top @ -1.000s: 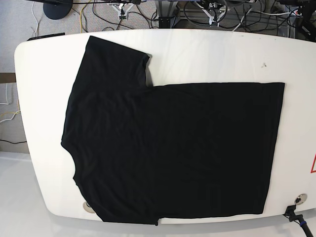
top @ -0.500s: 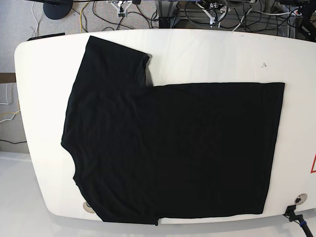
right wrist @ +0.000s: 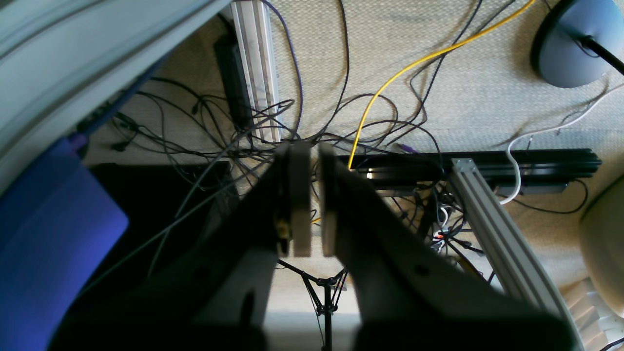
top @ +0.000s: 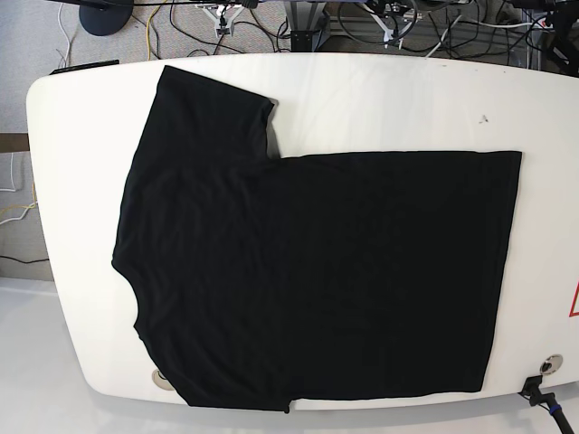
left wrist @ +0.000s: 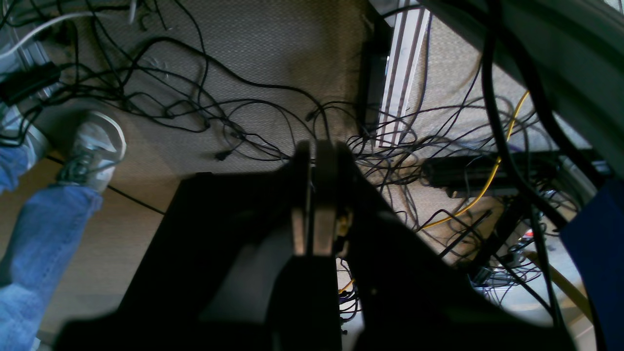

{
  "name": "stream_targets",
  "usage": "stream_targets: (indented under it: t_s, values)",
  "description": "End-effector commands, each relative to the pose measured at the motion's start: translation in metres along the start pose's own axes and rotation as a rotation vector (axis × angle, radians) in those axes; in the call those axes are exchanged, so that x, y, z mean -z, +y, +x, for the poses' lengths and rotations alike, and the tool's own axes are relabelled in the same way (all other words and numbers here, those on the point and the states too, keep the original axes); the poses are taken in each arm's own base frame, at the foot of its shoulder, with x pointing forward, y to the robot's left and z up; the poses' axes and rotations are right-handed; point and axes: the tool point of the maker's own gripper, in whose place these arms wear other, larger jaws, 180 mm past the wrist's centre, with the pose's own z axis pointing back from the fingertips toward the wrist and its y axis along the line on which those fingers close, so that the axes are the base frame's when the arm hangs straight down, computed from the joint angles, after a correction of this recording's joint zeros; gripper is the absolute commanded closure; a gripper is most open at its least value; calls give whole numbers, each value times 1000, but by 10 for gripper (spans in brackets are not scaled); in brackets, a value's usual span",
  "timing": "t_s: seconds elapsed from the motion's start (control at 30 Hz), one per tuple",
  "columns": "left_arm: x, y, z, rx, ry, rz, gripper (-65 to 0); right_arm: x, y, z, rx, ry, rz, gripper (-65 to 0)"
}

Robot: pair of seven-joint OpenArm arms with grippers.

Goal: Fold the T-shirt properly

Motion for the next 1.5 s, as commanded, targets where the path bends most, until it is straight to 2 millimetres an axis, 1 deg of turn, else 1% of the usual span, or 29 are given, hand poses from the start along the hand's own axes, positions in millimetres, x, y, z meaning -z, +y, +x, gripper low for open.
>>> stream_targets:
  t_s: [0.0,0.17,0.23,0.33,0.37,0.4,0.47,0.6,0.7,0.73,0.8,0.87,1.03,1.1,1.13,1.2,1.3,1.33,1.37,1.43,1.47]
  values:
    - [0,2,-2,16,9,4,0,0,-2,-3,6,4,-2,-22]
    - [0,3,-10,32,26,6,0,0,-1,-7,18,12,-1,-24]
    - [0,3,-12,26,26,5,0,0,-2,-6,21,10,-4,-24]
    - [0,7,-13,21,23,10,0,0,-3,-11,24,13,-4,-22]
    - [0,10,-17,18,25,14,0,0,-4,-13,30,15,-3,-22]
    - [0,-1,-8,25,12,-4,0,0,4,-7,23,6,12,-19]
    - [0,-2,-10,28,17,-7,-1,0,5,-4,27,0,15,-19]
    - [0,0,-8,32,9,0,-2,0,7,-3,20,-3,15,-20]
    - [0,1,-10,28,12,0,0,0,8,-6,28,4,17,-19]
    - [0,-1,-13,29,17,0,0,0,9,-6,25,5,19,-18]
    - [0,0,-9,33,3,0,0,0,9,-7,22,8,21,-19]
    - [0,0,-10,31,3,0,0,0,11,-10,26,13,24,-19]
    - [0,1,-8,31,-6,3,0,0,14,-6,23,2,31,-18]
    - [0,2,-9,36,-2,3,0,0,15,-9,28,8,34,-20]
    - [0,1,-9,30,-3,0,0,0,16,-6,27,4,36,-20]
    - [0,0,-9,32,0,0,0,0,15,-6,24,2,34,-19]
    - [0,1,-9,27,1,0,0,0,15,-8,29,4,33,-19]
    - [0,0,-11,30,4,-1,0,0,16,-6,28,0,33,-19]
    - [0,0,-10,29,4,-1,0,0,14,-8,27,1,30,-19]
    - [0,1,-11,32,3,-2,0,0,15,-2,25,-11,38,-17]
    - [0,2,-11,30,0,-1,0,0,15,-7,27,0,39,-17]
